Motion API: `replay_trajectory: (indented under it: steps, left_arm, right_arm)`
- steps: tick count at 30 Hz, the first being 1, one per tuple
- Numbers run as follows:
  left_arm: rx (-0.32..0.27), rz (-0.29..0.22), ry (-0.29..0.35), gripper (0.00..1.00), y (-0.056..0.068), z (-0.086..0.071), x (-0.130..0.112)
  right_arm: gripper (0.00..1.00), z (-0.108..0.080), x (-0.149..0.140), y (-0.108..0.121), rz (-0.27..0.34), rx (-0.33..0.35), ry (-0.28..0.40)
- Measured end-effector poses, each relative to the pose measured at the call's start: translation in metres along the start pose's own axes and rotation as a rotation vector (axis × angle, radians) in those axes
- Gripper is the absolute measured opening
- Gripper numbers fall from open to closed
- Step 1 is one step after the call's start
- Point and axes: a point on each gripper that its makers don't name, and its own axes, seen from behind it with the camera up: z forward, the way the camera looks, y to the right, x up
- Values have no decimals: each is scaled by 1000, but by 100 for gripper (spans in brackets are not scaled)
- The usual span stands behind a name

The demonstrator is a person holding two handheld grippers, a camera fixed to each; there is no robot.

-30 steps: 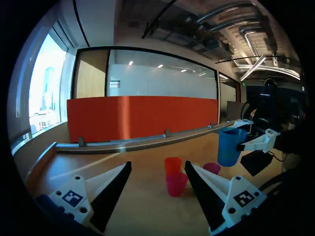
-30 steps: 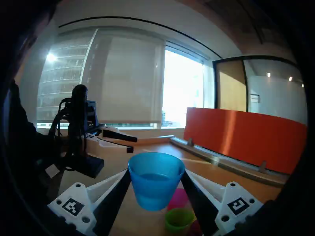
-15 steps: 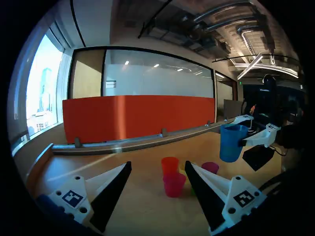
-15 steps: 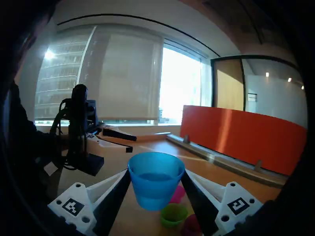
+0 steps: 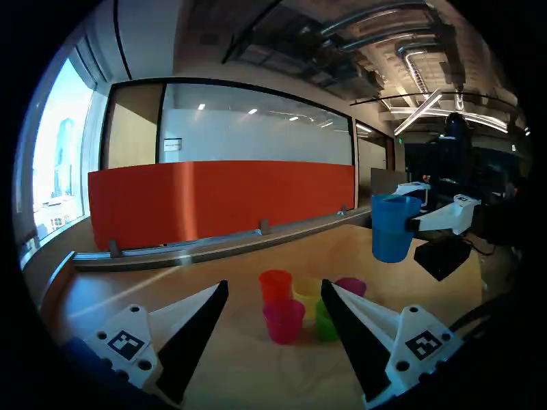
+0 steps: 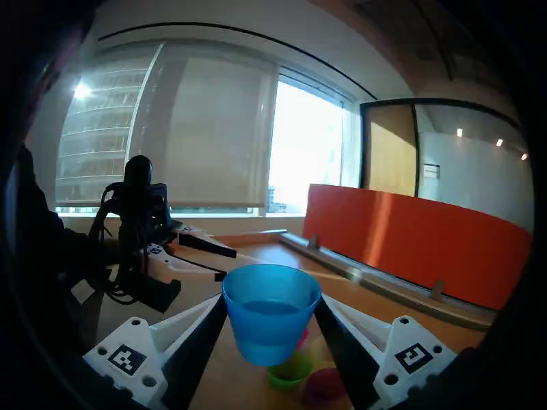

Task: Pour water

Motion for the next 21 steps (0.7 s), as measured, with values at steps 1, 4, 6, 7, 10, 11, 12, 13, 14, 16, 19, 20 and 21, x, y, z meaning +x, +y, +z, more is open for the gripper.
replay_trajectory:
  steps: [1, 4, 6, 7, 10, 11, 12, 13, 14, 16, 19, 20, 21]
  left_arm:
    - [-11, -1, -6, 100, 3, 2, -3]
    - [-41, -10, -26, 100, 11, 8, -12]
    - [-58, -15, -40, 100, 15, 12, -17]
    - [-67, -16, -47, 100, 17, 15, -20]
    - [-87, -10, -67, 100, 22, 21, -28]
    - [-92, -7, -74, 100, 24, 22, -31]
    - [-98, -2, -80, 100, 25, 24, -33]
    - [-105, 4, -87, 100, 27, 26, -36]
    - [-110, 9, -93, 100, 29, 27, -38]
    - [-126, 13, -106, 100, 33, 31, -43]
    - [-147, 15, -124, 100, 38, 36, -49]
    - [-153, 16, -130, 100, 39, 37, -52]
    - [-158, 17, -136, 100, 40, 39, -54]
  right_arm:
    - [91, -1, 0, 1, -2, -3, -3]
    - [91, -4, 2, 4, -10, -11, -8]
    - [91, -5, 4, 6, -14, -15, -10]
    - [91, -6, 5, 6, -16, -17, -11]
    - [91, -8, 8, 8, -18, -18, -14]
    - [91, -8, 8, 9, -19, -18, -14]
    - [91, -9, 9, 9, -19, -18, -15]
    - [91, -9, 10, 10, -19, -18, -15]
    - [91, -9, 10, 10, -19, -19, -16]
    - [91, -10, 11, 12, -18, -20, -17]
    - [91, -11, 13, 15, -17, -21, -17]
    - [91, -11, 13, 16, -17, -21, -17]
    - [91, -12, 14, 16, -16, -22, -17]
